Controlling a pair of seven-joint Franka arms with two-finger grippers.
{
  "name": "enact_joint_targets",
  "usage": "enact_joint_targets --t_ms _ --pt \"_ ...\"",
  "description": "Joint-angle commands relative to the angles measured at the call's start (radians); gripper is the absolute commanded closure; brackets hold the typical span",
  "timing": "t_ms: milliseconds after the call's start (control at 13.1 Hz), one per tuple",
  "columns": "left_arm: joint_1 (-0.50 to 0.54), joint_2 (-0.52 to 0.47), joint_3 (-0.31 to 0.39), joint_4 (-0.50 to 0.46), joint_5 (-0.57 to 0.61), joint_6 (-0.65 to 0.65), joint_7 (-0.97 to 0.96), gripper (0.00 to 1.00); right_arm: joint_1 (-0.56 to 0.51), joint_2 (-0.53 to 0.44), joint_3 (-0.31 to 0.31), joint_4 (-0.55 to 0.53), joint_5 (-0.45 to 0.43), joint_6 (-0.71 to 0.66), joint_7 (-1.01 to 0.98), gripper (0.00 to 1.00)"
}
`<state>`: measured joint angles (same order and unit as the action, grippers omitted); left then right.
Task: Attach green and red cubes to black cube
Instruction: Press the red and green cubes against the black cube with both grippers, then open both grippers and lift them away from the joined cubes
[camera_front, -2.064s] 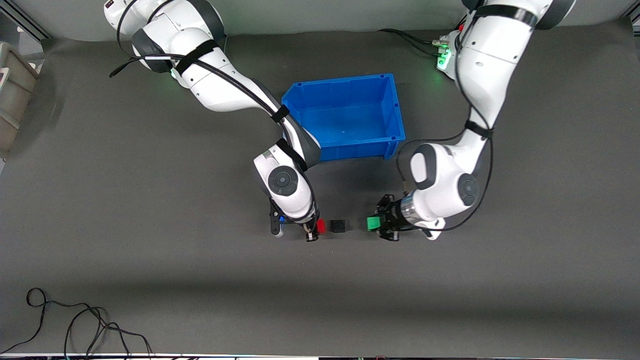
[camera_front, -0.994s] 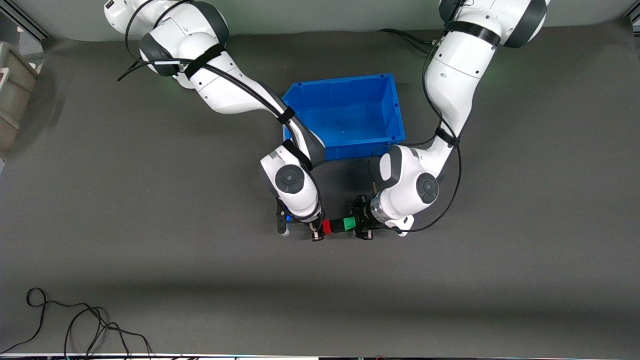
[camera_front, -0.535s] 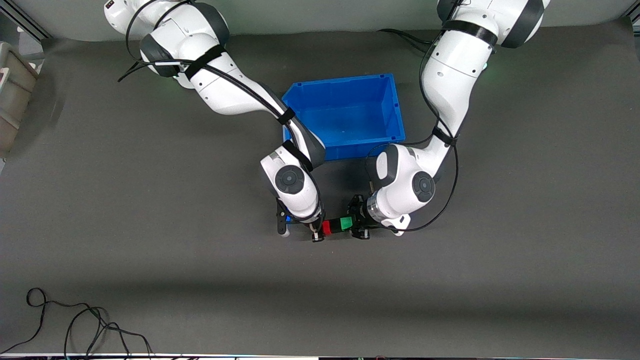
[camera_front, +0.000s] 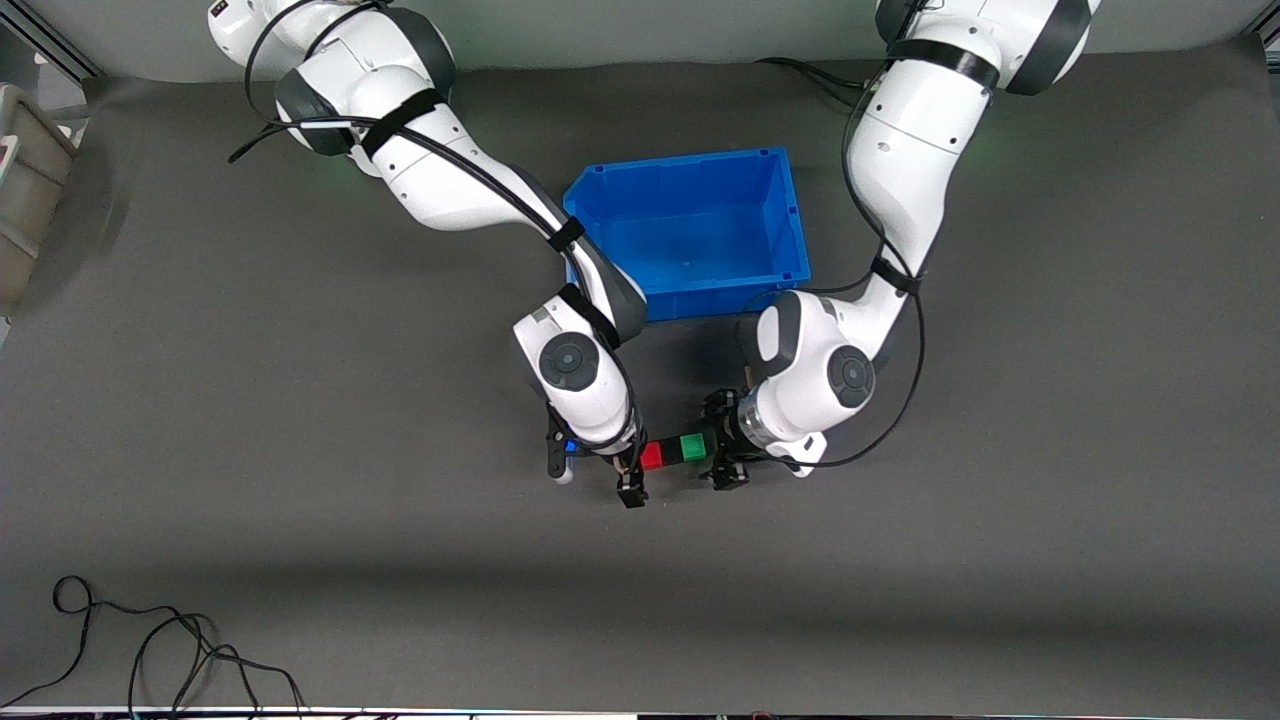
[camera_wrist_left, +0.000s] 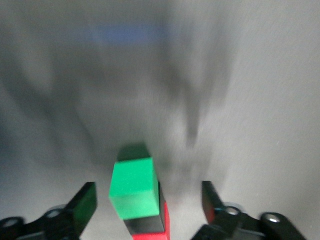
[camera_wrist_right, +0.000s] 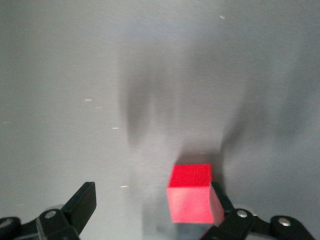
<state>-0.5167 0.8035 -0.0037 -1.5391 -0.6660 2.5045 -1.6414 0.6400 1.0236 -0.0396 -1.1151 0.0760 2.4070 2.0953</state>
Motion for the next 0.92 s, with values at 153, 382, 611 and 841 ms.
enact_joint_targets --t_ms 153,382,611,841 --pt "0.205 -0.163 0.002 -0.015 0.065 -0.397 0.235 0.00 -0.081 -0.190 0.009 0.009 -0.001 -0.306 -0.211 0.00" --pt "0.340 -0.266 0.005 -0.047 0.225 -0.606 0.420 0.00 -0.152 -0.350 0.009 0.003 0.019 -0.564 -0.435 0.00" --pt "0.441 -0.369 0.005 -0.045 0.363 -0.809 0.682 0.00 -0.261 -0.503 0.006 -0.006 0.082 -0.803 -0.726 0.01" --pt "0.536 -0.487 0.005 -0.044 0.465 -0.961 0.982 0.00 -0.368 -0.615 0.000 -0.044 0.088 -0.981 -1.048 0.01"
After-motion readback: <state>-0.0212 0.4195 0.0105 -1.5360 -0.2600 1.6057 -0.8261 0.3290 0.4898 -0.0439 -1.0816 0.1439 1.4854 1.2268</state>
